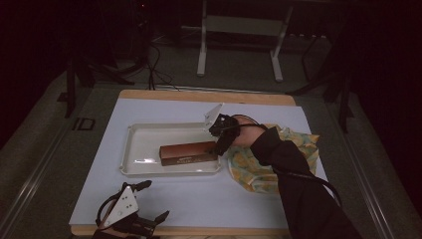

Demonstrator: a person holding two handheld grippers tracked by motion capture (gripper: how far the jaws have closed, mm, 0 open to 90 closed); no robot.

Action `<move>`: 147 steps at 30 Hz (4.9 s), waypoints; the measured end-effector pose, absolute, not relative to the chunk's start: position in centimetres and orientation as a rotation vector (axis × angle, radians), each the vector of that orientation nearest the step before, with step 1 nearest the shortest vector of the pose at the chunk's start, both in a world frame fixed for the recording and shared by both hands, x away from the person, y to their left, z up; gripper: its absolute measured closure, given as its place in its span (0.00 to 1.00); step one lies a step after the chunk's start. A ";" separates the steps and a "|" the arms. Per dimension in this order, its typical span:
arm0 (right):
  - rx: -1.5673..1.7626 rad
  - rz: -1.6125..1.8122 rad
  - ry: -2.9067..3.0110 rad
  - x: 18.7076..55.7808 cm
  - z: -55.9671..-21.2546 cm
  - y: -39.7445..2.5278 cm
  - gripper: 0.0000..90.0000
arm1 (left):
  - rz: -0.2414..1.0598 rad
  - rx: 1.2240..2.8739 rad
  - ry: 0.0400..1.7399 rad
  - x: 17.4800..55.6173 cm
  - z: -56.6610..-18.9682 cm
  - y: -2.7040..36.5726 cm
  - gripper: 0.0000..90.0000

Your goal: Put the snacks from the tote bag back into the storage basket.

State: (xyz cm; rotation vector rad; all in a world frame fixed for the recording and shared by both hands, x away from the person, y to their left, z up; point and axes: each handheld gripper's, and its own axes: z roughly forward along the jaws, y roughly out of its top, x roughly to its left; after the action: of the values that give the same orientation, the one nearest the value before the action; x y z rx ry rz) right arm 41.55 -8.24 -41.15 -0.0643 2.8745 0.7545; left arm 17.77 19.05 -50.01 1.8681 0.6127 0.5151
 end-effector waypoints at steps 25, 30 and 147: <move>0.217 0.815 2.759 42.5 -39.5 -14.7 0.16 | 0.507 1.871 0.610 17.9 -50.0 18.9 0.00; 0.300 0.840 2.721 42.6 -39.1 -16.5 0.16 | 0.504 1.873 0.610 18.0 -50.1 18.9 0.00; 0.979 1.233 1.825 27.7 -48.1 -34.7 0.16 | 0.494 1.891 0.593 18.1 -50.1 18.6 0.00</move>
State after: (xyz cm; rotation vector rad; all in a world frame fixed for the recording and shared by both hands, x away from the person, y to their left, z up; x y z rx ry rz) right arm 27.72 -34.73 -48.13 0.9788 1.8254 1.2332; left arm 18.12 18.59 -50.14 1.8908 0.5935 0.4940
